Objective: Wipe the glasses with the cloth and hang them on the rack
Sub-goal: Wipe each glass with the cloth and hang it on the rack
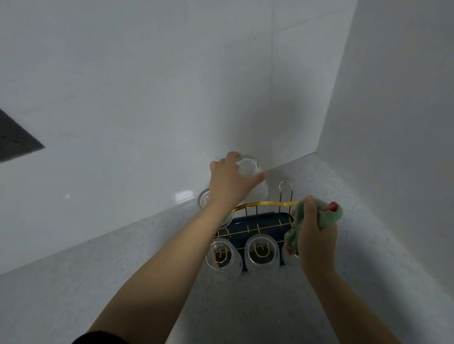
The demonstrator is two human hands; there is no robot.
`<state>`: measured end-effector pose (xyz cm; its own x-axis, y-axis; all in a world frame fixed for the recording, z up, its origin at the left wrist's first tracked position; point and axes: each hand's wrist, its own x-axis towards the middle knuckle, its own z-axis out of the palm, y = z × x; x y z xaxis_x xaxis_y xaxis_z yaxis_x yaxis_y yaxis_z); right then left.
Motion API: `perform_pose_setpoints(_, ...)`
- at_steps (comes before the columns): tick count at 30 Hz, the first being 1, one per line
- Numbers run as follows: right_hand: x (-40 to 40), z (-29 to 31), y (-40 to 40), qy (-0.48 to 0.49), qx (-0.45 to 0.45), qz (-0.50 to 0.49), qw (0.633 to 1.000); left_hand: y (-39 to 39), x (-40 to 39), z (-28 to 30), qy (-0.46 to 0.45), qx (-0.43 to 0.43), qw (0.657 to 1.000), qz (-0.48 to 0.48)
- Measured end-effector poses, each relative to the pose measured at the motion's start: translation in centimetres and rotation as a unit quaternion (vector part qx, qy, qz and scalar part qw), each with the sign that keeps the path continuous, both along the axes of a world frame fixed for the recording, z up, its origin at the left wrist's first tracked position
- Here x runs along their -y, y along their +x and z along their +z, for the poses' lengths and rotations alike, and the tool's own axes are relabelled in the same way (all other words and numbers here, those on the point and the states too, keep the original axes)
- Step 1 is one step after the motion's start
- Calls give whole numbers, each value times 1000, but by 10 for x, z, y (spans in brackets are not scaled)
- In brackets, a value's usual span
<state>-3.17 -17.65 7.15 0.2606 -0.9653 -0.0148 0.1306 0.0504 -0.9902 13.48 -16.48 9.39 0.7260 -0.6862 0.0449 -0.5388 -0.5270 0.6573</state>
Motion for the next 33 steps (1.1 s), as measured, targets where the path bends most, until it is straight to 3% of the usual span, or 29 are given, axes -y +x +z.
perform_pose_setpoints(17,9,-15,-1,22,-4,-6,1000,6,27,-37,264,-18,963,-49)
perform_pose_setpoints(23,10,-16,0,20,-4,-3,1000,4,26,-32,265,-18,963,-43)
perform_pose_setpoints(33,7,-12,-2,30,-8,-6,999,7,22,-35,208,-90,974,-4)
